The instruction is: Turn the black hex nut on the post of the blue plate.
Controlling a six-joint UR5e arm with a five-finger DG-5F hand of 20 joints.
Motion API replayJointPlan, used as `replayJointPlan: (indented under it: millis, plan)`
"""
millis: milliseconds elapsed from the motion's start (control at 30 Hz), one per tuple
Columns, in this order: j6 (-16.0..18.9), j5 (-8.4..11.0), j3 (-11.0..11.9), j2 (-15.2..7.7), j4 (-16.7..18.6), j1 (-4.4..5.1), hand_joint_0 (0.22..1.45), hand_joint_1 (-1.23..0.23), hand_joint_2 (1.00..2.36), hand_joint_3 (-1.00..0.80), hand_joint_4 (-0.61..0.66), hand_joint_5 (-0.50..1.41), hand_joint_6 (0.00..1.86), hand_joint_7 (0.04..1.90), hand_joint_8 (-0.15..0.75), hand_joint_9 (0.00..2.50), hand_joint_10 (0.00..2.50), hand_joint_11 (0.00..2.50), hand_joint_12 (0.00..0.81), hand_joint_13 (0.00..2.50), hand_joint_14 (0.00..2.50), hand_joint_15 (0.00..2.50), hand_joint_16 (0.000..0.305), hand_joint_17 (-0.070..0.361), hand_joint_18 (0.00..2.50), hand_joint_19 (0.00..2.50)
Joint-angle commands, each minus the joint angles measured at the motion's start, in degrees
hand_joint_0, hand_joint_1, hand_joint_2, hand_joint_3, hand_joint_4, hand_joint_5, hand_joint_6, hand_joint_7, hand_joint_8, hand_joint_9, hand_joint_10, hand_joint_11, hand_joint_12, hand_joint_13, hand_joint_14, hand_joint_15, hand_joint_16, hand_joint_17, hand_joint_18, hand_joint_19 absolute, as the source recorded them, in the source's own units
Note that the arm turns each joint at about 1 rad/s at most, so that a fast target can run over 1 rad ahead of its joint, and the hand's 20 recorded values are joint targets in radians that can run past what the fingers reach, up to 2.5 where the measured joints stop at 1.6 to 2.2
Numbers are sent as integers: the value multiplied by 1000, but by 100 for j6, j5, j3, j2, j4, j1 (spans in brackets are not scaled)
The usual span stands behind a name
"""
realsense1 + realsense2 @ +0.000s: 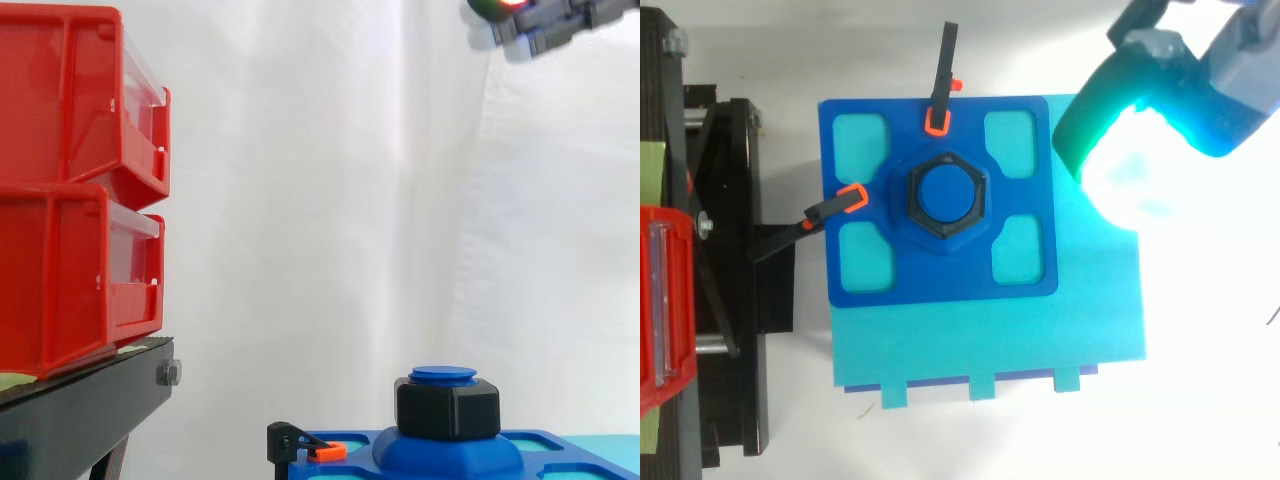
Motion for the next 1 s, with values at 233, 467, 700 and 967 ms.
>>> replayJointPlan:
  millis: [233,467,700,967]
  plan:
    - [1594,111,-954,29,87,-58,503,-598,1000,-500,290,-205,503,1008,303,347,0,0,433,331,0,0,64,143,321,117]
    - [2455,304,-954,29,-72,-67,505,-596,1000,-500,272,-210,503,925,303,402,0,0,422,367,2,9,63,141,333,149]
    - [2402,322,-945,29,-72,-58,497,-590,1000,-500,257,-211,503,893,301,432,0,0,414,419,1,32,62,140,372,181]
    - [2393,322,-945,29,-72,-58,493,-564,1000,-500,212,-219,502,775,278,348,0,0,417,277,0,0,63,141,253,140]
